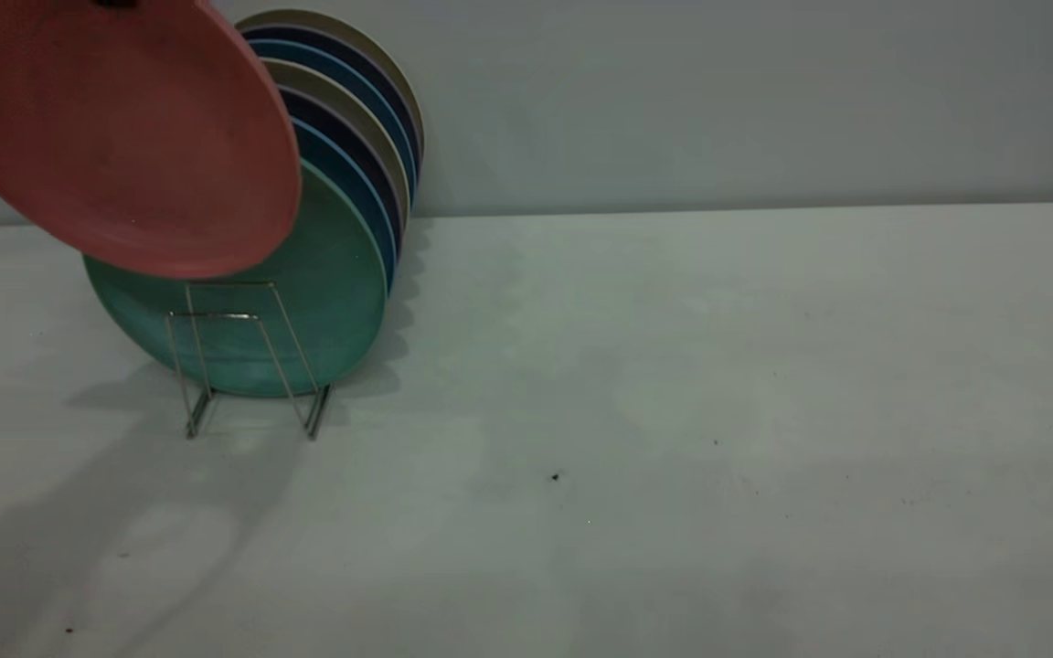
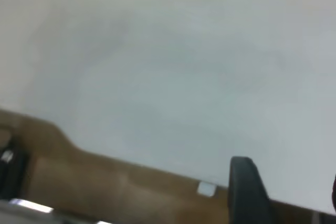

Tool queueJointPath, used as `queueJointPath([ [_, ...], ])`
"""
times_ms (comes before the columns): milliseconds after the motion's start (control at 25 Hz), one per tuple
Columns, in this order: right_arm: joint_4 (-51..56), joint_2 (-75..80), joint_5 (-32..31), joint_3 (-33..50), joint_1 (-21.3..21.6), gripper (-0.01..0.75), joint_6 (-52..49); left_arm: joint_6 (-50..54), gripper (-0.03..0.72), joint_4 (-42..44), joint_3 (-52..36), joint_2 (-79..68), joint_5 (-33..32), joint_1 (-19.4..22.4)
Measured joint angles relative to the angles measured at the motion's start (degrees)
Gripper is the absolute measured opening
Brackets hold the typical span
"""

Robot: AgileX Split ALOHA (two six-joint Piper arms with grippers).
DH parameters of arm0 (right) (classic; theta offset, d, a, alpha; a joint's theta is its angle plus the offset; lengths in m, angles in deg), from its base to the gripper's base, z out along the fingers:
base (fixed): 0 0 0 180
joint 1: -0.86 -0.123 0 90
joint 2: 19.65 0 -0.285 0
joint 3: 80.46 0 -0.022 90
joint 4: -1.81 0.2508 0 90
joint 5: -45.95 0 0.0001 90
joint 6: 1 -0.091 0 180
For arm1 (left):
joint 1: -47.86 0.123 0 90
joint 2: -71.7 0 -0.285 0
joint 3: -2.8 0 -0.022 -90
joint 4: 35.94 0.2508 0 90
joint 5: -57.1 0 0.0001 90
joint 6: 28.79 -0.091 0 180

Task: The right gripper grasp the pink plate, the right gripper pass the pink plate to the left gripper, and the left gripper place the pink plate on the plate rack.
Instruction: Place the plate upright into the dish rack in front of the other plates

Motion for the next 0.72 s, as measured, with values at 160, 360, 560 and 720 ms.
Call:
queueJointPath([
  [160, -2.0, -2.9, 0.3, 0.1, 0.0, 0.403, -0.4, -0.9, 0.07, 0.0, 0.0, -1.4, 0.6, -0.7],
  [360, -2.9, -3.3, 2.6, 1.3, 0.0, 0.403, -1.6, -2.0, 0.07, 0.0, 0.0, -2.7, 0.6, -0.7],
  [560, -3.0, -3.3, 2.7, 1.4, 0.0, 0.403, -2.0, -2.2, 0.07, -0.1, -0.1, -3.1, 0.5, -0.7],
  [720, -3.0, -3.3, 2.8, 1.4, 0.0, 0.403, -2.1, -2.3, 0.07, -0.8, -0.7, -3.1, 0.6, -0.7],
])
